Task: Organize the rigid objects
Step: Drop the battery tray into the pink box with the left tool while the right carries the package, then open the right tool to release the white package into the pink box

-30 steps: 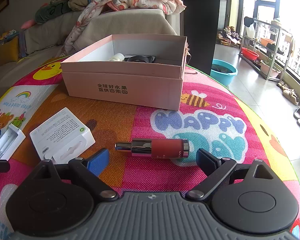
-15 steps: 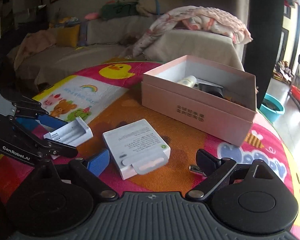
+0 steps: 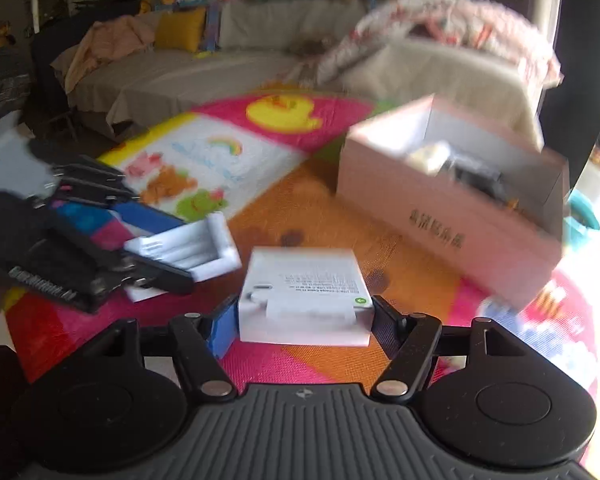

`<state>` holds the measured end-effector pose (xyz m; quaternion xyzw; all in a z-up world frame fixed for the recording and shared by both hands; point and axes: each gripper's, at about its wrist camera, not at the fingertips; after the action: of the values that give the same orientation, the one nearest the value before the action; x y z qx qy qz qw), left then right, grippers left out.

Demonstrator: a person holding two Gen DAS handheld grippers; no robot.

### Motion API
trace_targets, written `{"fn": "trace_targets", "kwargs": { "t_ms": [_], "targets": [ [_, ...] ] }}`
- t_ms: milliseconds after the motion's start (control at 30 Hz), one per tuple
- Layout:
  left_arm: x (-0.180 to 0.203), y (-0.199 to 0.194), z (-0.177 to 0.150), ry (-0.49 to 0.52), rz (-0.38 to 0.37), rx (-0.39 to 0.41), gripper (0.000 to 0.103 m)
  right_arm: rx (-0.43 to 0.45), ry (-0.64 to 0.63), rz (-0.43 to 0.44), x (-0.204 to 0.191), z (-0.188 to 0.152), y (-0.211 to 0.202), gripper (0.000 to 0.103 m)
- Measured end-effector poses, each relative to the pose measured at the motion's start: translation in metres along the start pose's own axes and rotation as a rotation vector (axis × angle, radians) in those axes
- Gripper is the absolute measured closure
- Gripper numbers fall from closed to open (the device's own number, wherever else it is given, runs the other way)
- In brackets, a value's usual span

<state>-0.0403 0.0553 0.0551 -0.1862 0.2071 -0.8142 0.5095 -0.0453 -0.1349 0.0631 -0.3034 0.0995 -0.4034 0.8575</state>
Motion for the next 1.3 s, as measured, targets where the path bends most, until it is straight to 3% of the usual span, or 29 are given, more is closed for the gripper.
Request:
{"fn": "trace_targets", "kwargs": {
  "t_ms": [167,233,400,567,667,800,1000,1100,1200,1300],
  "targets": [
    [-0.011,0.029,0.077,0.022,-0.057,0.159,0.050,0.167,0.020,-0.196,0.041,0.051,-0.016,0.035],
    [-0.017,0.050,0.101,-0.001,-0.068,0.202,0.050,0.194,0.051,-0.274,0.061,0.068,-0.010,0.035],
    [-0.032,0.100,0.134,-0.076,-0.088,0.209,0.050,0.210,0.118,-0.346,0.104,0.090,0.018,0.035],
    [-0.055,0.140,0.128,-0.184,-0.085,0.179,0.050,0.219,0.173,-0.371,0.136,0.095,0.053,0.035],
    [-0.063,0.149,0.116,-0.206,-0.057,0.139,0.052,0.162,0.211,-0.344,0.150,0.093,0.069,0.029],
    [-0.076,0.136,0.106,-0.240,-0.049,0.175,0.052,0.178,0.176,-0.386,0.142,0.077,0.061,0.026],
    [-0.131,0.128,0.099,-0.386,0.086,0.207,0.052,0.133,0.133,-0.401,0.118,0.036,0.032,0.024],
    [-0.158,0.140,0.093,-0.441,0.111,0.155,0.052,0.096,0.141,-0.408,0.105,0.013,0.021,0.022],
    [-0.169,0.161,0.082,-0.460,0.074,0.065,0.052,0.059,0.143,-0.422,0.093,-0.007,0.014,0.022],
    [-0.169,0.179,0.076,-0.468,0.044,0.035,0.052,0.019,0.186,-0.398,0.087,-0.024,0.014,0.021]
  ]
}}
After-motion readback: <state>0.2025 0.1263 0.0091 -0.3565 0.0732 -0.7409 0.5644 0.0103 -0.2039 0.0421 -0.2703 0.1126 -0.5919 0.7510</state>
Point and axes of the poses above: each gripper's, at about its wrist camera, not at the fingertips, and y roughly the way its jaws point, x to its right, z to its top, and after that the axes turned 8 degrees about x, right-handed
